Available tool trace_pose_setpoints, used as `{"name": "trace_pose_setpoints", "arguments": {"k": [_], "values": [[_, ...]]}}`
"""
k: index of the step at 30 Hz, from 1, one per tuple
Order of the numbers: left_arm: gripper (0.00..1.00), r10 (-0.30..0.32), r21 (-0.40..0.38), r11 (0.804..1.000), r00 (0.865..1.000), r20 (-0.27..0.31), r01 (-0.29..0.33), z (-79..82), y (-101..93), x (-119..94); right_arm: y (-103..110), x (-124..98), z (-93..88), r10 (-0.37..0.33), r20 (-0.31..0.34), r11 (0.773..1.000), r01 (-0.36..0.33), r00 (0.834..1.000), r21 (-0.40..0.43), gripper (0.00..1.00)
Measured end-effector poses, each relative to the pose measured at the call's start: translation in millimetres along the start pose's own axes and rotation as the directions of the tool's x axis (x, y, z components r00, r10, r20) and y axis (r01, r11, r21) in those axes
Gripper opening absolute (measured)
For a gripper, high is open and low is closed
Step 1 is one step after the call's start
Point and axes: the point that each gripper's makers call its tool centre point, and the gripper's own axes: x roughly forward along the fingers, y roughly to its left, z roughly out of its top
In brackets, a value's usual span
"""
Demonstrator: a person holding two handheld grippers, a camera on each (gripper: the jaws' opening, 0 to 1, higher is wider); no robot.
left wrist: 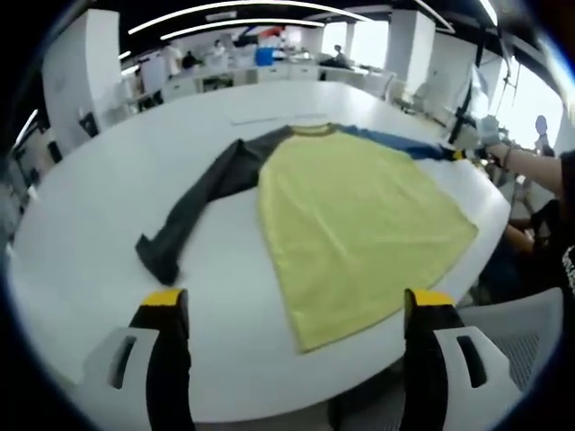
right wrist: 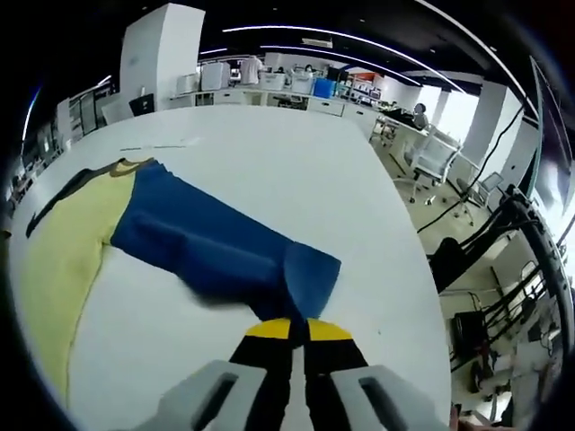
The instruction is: Fold the garment on the visible template until the final outline fits inside the template.
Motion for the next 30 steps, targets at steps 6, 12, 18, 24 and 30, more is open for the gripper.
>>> {"name": "trace_pose_setpoints", "arguments": {"k": [6, 12, 18, 24, 30], "values": [[0.95, -0.007, 0.014, 1.000, 1.000, -0.003, 0.007, 1.0, -2.6, 0.4, -15.7, -1.8, -5.4, -0.034, -0.009, 0.998, 0.034, 0.999, 0.055, 0.00], [0.95, -0.011, 0.019, 1.000, 1.000, 0.000, 0.011, 2.6, -2.4, 0.5, -21.8, -0.9, -11.6, -0.051, -0.007, 0.971, 0.051, 0.999, 0.233, 0.00], [0.95, -0.011, 0.027, 1.000, 1.000, 0.004, 0.011, 3.7, -1.6, -1.0, -21.1, 3.1, -21.3, -0.053, -0.019, 0.902, 0.056, 0.998, 0.428, 0.00], [0.95, -0.008, 0.027, 1.000, 1.000, 0.000, 0.008, 1.7, 0.0, -1.0, -20.2, 0.0, -23.3, -0.051, -0.029, 0.913, 0.058, 0.998, 0.405, 0.01], [0.94, -0.015, 0.033, 0.999, 1.000, -0.007, 0.015, -0.1, -2.5, 0.9, -15.2, 0.1, -21.8, -0.034, -0.025, 0.936, 0.041, 0.999, 0.348, 0.00]]}}
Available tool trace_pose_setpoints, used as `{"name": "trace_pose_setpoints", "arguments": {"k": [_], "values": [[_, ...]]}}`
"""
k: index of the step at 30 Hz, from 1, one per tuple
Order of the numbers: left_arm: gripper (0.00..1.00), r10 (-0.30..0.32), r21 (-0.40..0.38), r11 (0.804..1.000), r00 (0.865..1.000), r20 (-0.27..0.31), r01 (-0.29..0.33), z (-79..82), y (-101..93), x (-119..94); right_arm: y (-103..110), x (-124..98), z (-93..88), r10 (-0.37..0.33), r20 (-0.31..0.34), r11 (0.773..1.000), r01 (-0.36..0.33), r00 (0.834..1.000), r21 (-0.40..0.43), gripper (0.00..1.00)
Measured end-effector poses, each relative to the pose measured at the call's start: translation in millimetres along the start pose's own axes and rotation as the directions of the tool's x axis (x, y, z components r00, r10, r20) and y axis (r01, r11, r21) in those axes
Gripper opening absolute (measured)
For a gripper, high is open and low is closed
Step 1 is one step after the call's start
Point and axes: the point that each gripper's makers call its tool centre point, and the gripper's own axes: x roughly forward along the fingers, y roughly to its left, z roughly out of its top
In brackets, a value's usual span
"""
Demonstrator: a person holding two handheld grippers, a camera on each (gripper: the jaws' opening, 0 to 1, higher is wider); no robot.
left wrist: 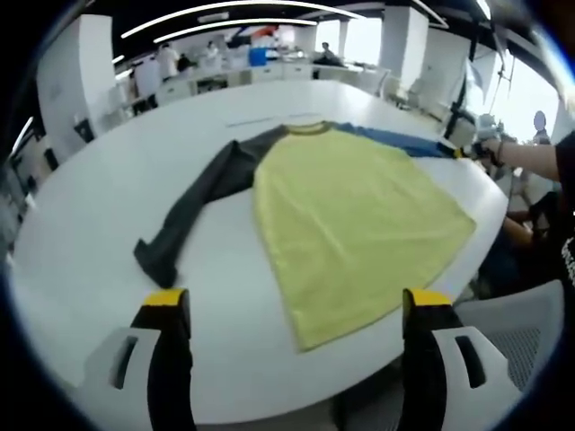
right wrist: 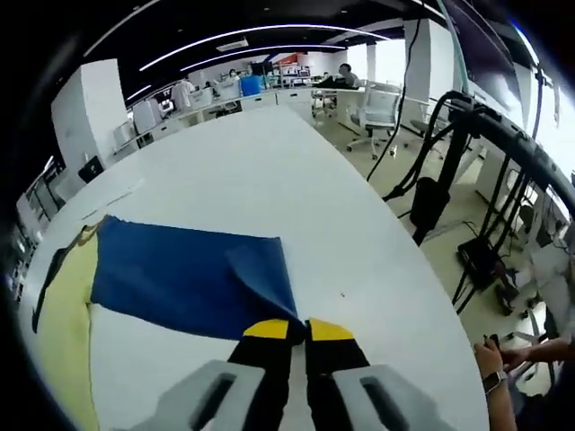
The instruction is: Fold the garment on the visible template until the final outline fits inside the template.
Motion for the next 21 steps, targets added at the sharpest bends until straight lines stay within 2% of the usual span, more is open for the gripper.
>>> {"name": "trace_pose_setpoints", "arguments": {"k": [8, 12, 17, 21], "values": [[0.94, 0.002, 0.023, 1.000, 1.000, 0.000, -0.002, 2.2, 0.8, -0.6, 16.1, -2.1, 8.4, 0.039, -0.021, 0.997, -0.040, 0.999, -0.064, 0.00], [0.94, 0.003, 0.035, 0.999, 1.000, -0.002, -0.003, 2.5, 1.3, -0.1, 30.4, -3.2, 14.7, 0.075, -0.024, 0.995, -0.076, 0.997, -0.062, 0.00], [0.95, -0.003, 0.049, 0.999, 1.000, 0.003, 0.003, 4.0, -0.9, -0.2, 50.5, -3.0, 22.6, 0.096, -0.040, 0.985, -0.101, 0.995, -0.142, 0.00], [0.95, -0.004, 0.056, 0.998, 1.000, 0.005, 0.004, 5.0, -0.5, -1.4, 68.4, -4.3, 31.1, 0.130, -0.038, 0.977, -0.134, 0.991, -0.163, 0.00]]}}
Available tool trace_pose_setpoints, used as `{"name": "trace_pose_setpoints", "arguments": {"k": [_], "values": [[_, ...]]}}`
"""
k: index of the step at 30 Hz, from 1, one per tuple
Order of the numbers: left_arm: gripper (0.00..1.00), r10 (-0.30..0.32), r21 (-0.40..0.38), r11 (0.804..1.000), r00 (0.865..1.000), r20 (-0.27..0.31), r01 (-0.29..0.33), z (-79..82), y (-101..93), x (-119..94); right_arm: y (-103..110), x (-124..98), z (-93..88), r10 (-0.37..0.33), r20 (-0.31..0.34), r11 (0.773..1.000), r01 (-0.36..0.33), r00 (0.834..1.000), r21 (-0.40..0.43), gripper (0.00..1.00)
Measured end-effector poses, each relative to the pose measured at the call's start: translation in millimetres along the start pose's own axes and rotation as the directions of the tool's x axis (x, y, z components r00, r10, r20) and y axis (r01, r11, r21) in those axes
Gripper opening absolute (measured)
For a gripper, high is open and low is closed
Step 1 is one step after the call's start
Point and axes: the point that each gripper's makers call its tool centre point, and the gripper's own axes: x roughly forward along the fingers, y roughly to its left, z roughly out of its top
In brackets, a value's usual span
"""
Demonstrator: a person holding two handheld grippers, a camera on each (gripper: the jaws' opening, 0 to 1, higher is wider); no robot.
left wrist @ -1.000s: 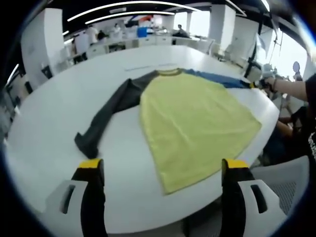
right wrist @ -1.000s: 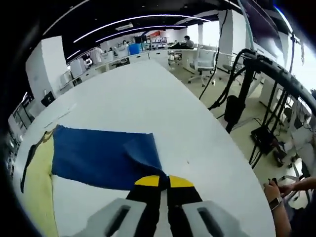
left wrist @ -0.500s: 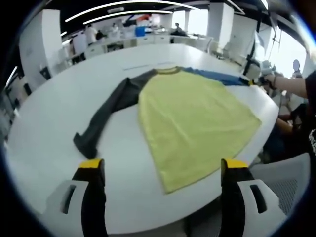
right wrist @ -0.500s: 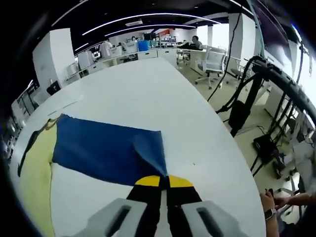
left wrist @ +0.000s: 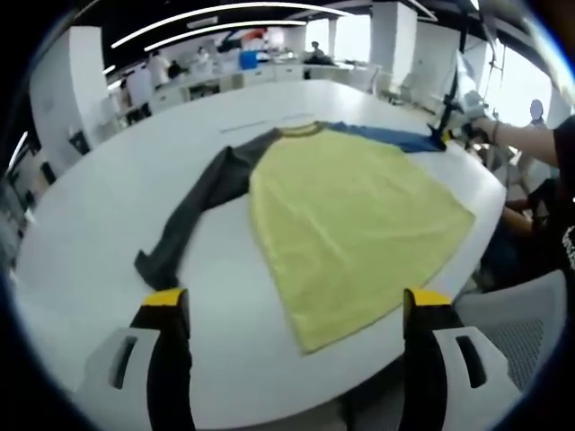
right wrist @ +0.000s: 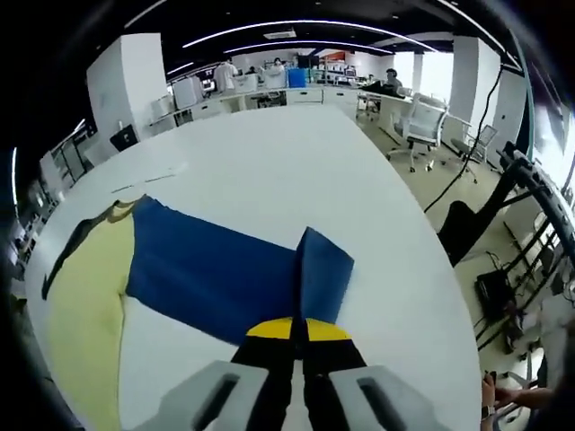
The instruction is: Fold the garment on the visible template until the final outline fits inside the template.
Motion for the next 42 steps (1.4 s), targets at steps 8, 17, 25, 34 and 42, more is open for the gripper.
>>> {"name": "trace_pose_setpoints", "arguments": {"k": [8, 17, 25, 34, 42], "values": [[0.98, -0.017, -0.001, 1.000, 1.000, 0.000, 0.017, -0.4, -2.3, -0.1, 28.6, 2.6, 18.6, 0.040, 0.009, 0.995, -0.039, 0.999, -0.087, 0.00], [0.99, -0.040, 0.014, 0.999, 0.999, -0.006, 0.040, 0.5, -5.9, -0.1, 55.8, 11.2, 36.2, 0.093, 0.006, 0.984, -0.091, 0.996, -0.156, 0.00], [0.99, -0.056, 0.030, 0.998, 0.998, -0.001, 0.056, 3.7, -7.6, -0.6, 86.1, 12.7, 49.5, 0.141, 0.003, 0.968, -0.137, 0.990, -0.210, 0.00], [0.99, -0.081, 0.016, 0.997, 0.997, -0.005, 0.081, 3.4, -10.6, -0.1, 132.1, 11.7, 64.8, 0.204, 0.002, 0.939, -0.195, 0.979, -0.282, 0.00], [0.98, -0.095, 0.017, 0.995, 0.995, -0.004, 0.095, 5.7, -13.2, -1.0, 164.0, 11.9, 71.2, 0.252, -0.011, 0.915, -0.242, 0.968, -0.324, 0.00]]}}
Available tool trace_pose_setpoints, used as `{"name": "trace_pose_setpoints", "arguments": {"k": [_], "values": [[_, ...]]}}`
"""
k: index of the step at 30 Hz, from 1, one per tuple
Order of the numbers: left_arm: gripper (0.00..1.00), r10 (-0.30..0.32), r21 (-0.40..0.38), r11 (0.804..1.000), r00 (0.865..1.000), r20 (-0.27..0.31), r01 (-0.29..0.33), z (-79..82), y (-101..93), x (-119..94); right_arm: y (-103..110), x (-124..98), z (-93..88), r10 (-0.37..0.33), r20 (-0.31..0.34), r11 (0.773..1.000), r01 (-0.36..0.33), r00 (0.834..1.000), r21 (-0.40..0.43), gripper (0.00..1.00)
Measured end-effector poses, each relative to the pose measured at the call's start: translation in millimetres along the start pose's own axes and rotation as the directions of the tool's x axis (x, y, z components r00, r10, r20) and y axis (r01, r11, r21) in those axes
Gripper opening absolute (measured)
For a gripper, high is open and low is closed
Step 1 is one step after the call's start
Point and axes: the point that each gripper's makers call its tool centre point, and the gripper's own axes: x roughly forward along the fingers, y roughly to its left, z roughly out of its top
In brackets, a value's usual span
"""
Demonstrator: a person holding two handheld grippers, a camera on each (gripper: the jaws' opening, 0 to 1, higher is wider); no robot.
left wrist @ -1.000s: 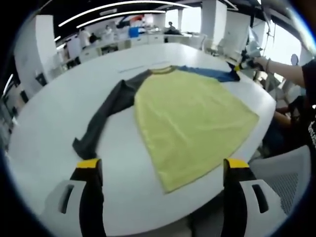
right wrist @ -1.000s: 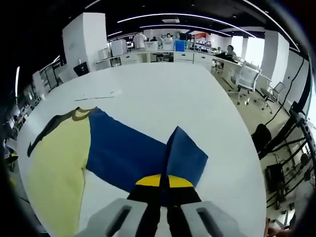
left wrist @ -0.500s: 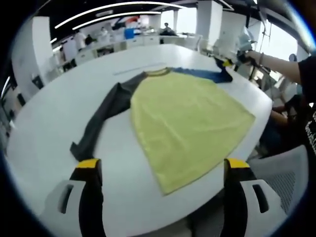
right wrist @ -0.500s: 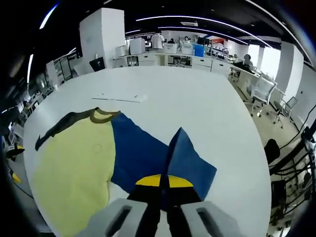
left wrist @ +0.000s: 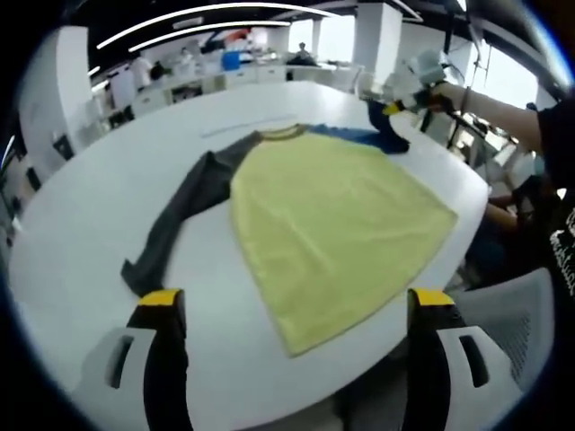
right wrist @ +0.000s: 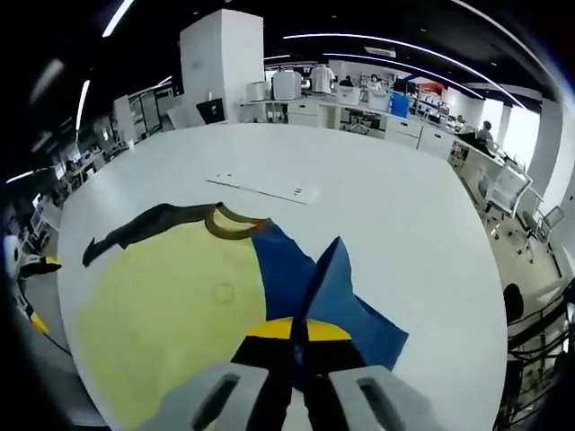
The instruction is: Fold the garment on the visible template until the final outline fits inside the template.
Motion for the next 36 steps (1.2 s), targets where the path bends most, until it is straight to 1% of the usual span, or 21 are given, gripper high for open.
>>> {"name": "trace_pose_setpoints", "arguments": {"k": [3, 8, 16, 20, 26, 29, 36], "values": [[0.99, -0.003, -0.003, 1.000, 1.000, 0.000, 0.003, 0.0, -0.5, 0.4, 10.6, 2.8, 5.7, 0.012, -0.002, 1.000, -0.012, 1.000, -0.013, 0.00], [0.99, -0.008, -0.003, 1.000, 1.000, -0.011, 0.008, -2.4, -2.0, 1.1, 24.0, 7.3, 10.1, 0.022, -0.018, 0.999, -0.023, 1.000, -0.029, 0.00], [0.98, -0.016, 0.002, 1.000, 1.000, 0.008, 0.016, 0.9, -2.6, 1.5, 47.2, 11.6, 16.7, 0.058, -0.021, 0.997, -0.059, 0.998, -0.043, 0.00], [0.96, -0.018, -0.006, 1.000, 1.000, -0.009, 0.018, -1.8, -2.1, 2.6, 57.5, 15.4, 17.8, 0.075, -0.029, 0.996, -0.076, 0.997, -0.048, 0.00], [0.97, -0.027, -0.007, 1.000, 1.000, -0.004, 0.027, -2.4, -4.5, 4.0, 69.9, 20.5, 22.0, 0.095, -0.030, 0.994, -0.096, 0.995, -0.057, 0.00], [0.97, -0.028, -0.005, 1.000, 1.000, -0.002, 0.028, -1.8, -4.6, 4.2, 77.8, 22.7, 23.2, 0.099, -0.033, 0.992, -0.101, 0.995, -0.080, 0.00], [0.99, -0.034, -0.003, 0.999, 0.999, -0.001, 0.034, -1.0, -5.2, 3.7, 86.0, 30.2, 25.4, 0.097, -0.041, 0.989, -0.101, 0.994, -0.108, 0.00]]}}
